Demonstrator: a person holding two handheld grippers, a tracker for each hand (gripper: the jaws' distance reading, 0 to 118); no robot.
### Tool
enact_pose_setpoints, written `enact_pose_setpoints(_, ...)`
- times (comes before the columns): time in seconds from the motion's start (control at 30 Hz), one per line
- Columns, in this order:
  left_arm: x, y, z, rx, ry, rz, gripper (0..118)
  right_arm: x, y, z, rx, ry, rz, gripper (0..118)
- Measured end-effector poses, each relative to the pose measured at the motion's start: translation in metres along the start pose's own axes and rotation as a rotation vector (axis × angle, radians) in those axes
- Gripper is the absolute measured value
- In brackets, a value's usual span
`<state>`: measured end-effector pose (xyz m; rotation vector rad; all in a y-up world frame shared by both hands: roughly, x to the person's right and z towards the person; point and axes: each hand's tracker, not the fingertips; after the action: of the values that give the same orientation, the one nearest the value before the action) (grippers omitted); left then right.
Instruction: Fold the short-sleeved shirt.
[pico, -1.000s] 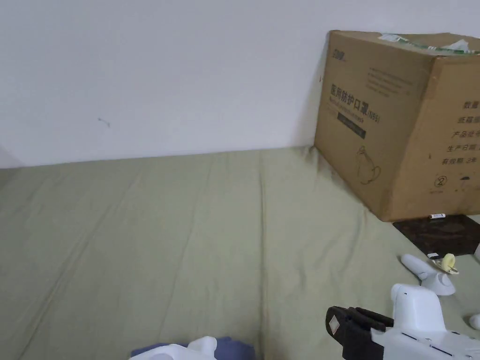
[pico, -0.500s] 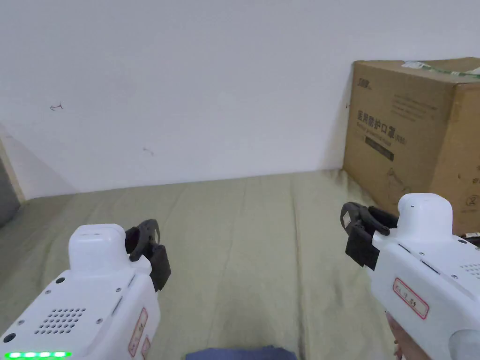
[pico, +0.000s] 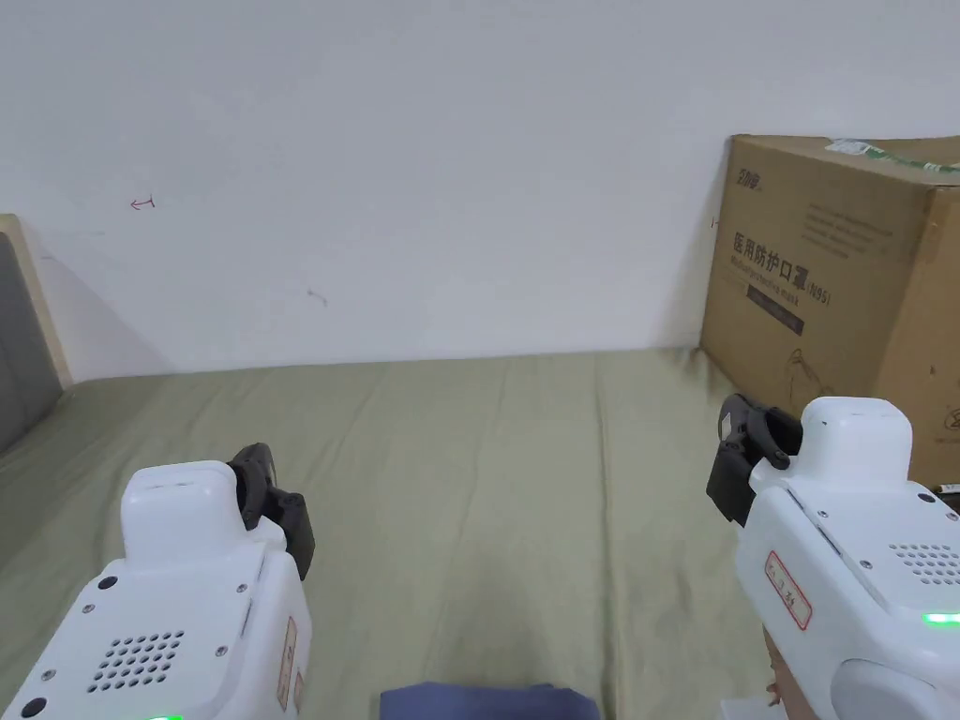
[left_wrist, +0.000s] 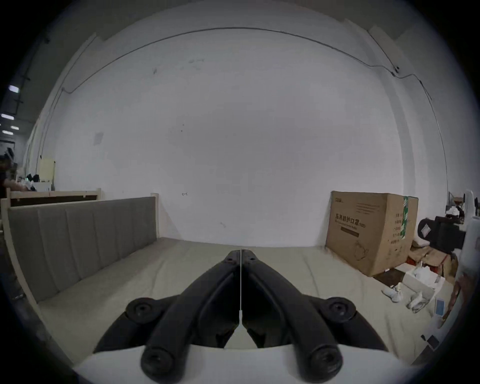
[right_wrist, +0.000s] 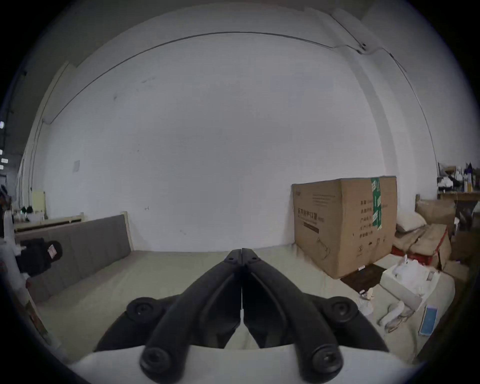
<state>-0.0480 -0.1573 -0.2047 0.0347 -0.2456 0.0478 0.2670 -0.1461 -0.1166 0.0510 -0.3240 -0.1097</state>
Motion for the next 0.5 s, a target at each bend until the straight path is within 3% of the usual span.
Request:
enact_pose_setpoints(0.07, -0.003, 0.000, 0.000, 0.004, -0.017, -0.004, 0, 0.003, -0.001, -0.001, -0.019, 0.068, -0.033, 0)
enact_pose_setpoints(0.13, -0.007, -0.001, 0.000, -0.013, -0.057, -0.002, 0, 0.007, -0.010, -0.014, -0.152, 0.229, -0.091, 0)
enact_pose_setpoints(0.2, -0.015, -0.005, -0.004, -0.054, -0.075, -0.015, 0, 0.011, -0.044, -0.048, -0.520, 0.499, -0.249, 0)
enact_pose_setpoints(0.23, -0.018, -0.008, -0.004, -0.067, -0.072, -0.021, 0, 0.011, -0.068, -0.065, -0.737, 0.537, -0.319, 0)
enact_pose_setpoints(0.27, -0.023, -0.012, -0.004, -0.079, -0.074, -0.023, 0, 0.009, -0.099, -0.079, -0.931, 0.501, -0.334, 0)
enact_pose_setpoints(0.3, -0.028, -0.016, -0.004, -0.089, -0.074, -0.020, 0, 0.008, -0.129, -0.080, -0.978, 0.399, -0.314, 0)
enact_pose_setpoints(0.37, -0.037, -0.024, -0.004, -0.115, -0.059, -0.029, 0, 0.009, -0.167, -0.081, -1.014, 0.366, -0.199, 0)
enact_pose_setpoints(0.5, -0.061, -0.046, -0.015, -0.256, -0.122, -0.010, 0, 0.016, -0.229, -0.092, -1.178, 0.296, -0.202, 0)
